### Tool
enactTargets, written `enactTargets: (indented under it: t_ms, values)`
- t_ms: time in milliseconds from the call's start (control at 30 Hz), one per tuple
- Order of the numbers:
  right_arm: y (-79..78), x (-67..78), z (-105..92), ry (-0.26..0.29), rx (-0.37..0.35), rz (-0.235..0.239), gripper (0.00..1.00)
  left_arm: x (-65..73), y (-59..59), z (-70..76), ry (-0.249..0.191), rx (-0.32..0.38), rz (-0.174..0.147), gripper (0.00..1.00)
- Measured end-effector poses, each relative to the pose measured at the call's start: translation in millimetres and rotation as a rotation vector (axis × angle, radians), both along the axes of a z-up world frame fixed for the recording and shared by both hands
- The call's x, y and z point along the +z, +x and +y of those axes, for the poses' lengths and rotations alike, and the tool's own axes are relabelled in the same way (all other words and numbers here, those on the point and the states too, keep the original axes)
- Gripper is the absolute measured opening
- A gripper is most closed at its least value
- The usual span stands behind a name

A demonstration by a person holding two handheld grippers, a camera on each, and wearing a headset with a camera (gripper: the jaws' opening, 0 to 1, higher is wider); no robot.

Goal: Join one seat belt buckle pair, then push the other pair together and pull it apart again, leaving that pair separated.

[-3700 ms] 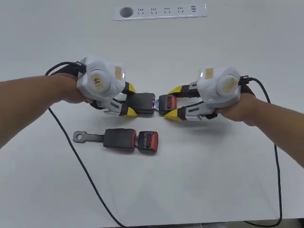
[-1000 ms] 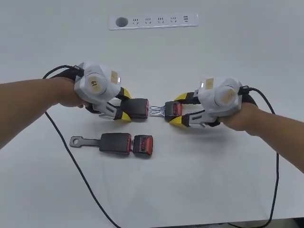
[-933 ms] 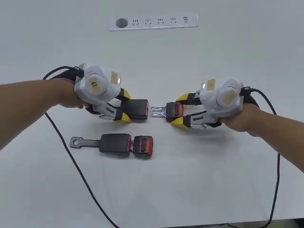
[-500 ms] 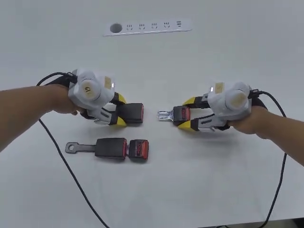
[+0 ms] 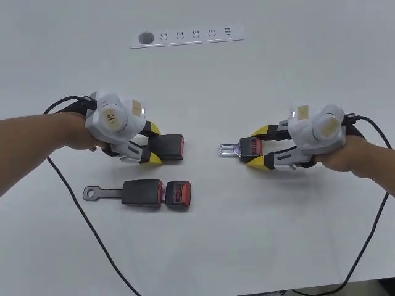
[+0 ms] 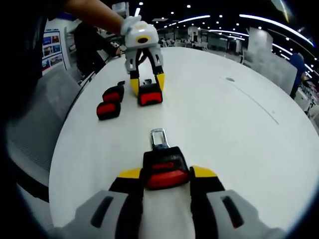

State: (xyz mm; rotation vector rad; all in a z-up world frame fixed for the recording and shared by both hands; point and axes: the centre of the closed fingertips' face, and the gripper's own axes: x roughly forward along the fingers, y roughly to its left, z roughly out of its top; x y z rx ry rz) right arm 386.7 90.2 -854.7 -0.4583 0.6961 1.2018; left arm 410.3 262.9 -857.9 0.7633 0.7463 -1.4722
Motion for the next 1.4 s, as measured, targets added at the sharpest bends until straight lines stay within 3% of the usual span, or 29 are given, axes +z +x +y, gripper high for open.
enactTargets:
  t_ms: [333,633,1000,1067,1100,1200,1300,1400]
  values:
    - [-5.8,1.3,-24.8,0.0,-0.014,0.013,0.37,0.0,-0.3,-0.7,0.005,-0.001,0.0,0.34]
    - [-1.3,0.3,-36.7,-0.006,-0.023,0.019,0.37,0.3,-0.1,-0.5,0.006,0.005,0.003,0.34]
    - [2.2,-1.5,-35.5,-0.023,-0.027,0.013,0.38,0.7,-0.2,-0.5,0.025,0.017,0.005,0.35]
    - [3.4,-1.8,-35.8,-0.04,-0.039,0.008,0.39,0.6,-0.3,0.2,0.034,0.045,0.025,0.35]
    - [2.5,-1.5,-35.6,-0.04,-0.045,0.011,0.39,2.0,-3.1,0.0,0.042,0.06,0.06,0.37]
    - [6.4,3.2,-34.0,-0.013,-0.104,0.005,0.48,8.4,-1.0,-4.7,0.013,0.088,0.054,0.47]
    - [13.6,11.3,-32.6,0.02,-0.17,-0.014,0.56,20.5,2.6,-11.0,-0.05,0.174,0.078,0.55]
    - [17.7,17.8,-32.0,0.028,-0.207,-0.051,0.64,29.1,4.5,-11.3,-0.089,0.203,0.065,0.73]
